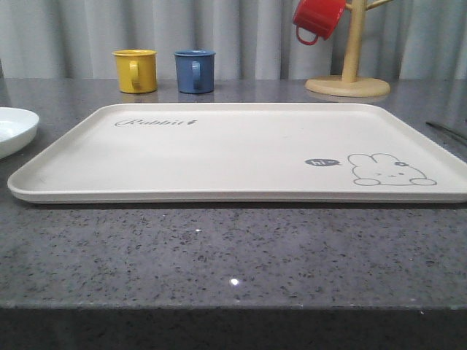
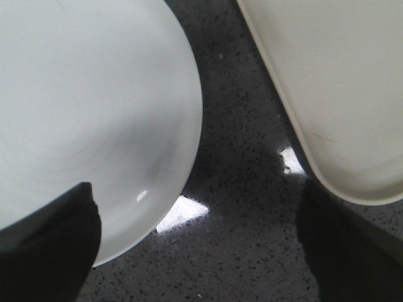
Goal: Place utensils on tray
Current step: 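Grasp the white plate by its rim with the left gripper and lift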
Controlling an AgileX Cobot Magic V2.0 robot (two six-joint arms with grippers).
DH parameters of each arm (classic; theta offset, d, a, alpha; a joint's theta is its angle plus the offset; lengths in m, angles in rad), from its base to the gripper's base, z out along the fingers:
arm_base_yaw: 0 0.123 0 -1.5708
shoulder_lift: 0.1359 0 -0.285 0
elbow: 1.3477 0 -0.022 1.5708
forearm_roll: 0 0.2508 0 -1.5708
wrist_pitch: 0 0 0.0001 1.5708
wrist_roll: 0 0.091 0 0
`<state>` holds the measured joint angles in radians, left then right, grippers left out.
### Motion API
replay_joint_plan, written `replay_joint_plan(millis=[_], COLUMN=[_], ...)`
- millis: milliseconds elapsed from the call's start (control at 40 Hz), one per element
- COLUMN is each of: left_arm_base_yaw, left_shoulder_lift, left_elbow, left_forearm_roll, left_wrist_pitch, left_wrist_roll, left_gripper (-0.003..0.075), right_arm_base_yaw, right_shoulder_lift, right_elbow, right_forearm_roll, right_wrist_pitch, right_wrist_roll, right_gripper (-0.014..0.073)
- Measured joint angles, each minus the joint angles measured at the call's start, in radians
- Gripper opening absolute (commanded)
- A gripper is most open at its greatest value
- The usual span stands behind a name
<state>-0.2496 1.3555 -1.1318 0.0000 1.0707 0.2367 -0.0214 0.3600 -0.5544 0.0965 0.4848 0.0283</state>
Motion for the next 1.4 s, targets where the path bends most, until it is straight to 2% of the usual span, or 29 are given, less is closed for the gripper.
replay_joint_plan(millis=[75,225,350,624,674,774,999,1149,1399], left_arm_base_yaw=[-0.001,-0.001,-0.001,-0.001,-0.002,-0.002,-0.002,-0.014,-0.161], left_shoulder_lift=[0.058,0.135,0.173,0.231,0.233,0.233,0.233,0.205,0.171], left_elbow=[-0.025,-0.034,-0.036,-0.041,-0.041,-0.041,-0.058,-0.125,-0.346], left_forearm_roll=[0.000,0.016,0.044,0.060,0.058,0.060,0.071,0.076,0.110], left_wrist_pitch=[0.011,0.011,0.000,-0.022,-0.023,-0.023,-0.019,0.005,0.064], left_wrist_roll=[0.010,0.015,0.015,0.023,0.029,0.043,0.075,0.076,0.076], left_gripper=[0.0461,0.0453,0.0399,0.0214,0.0158,-0.0008,-0.0018,-0.0018,-0.0018], right_arm_base_yaw=[0.000,0.000,0.000,0.000,0.000,0.000,0.000,0.000,0.000], right_shoulder_lift=[0.000,0.000,0.000,0.000,0.000,0.000,0.000,0.000,0.000], right_elbow=[0.000,0.000,0.000,0.000,0.000,0.000,0.000,0.000,0.000], right_forearm_roll=[0.000,0.000,0.000,0.000,0.000,0.000,0.000,0.000,0.000], right_wrist_pitch=[0.000,0.000,0.000,0.000,0.000,0.000,0.000,0.000,0.000], right_wrist_roll=[0.000,0.000,0.000,0.000,0.000,0.000,0.000,0.000,0.000], right_gripper=[0.0528,0.0528,0.0528,0.0528,0.0528,0.0528,0.0528,0.0528,0.0528])
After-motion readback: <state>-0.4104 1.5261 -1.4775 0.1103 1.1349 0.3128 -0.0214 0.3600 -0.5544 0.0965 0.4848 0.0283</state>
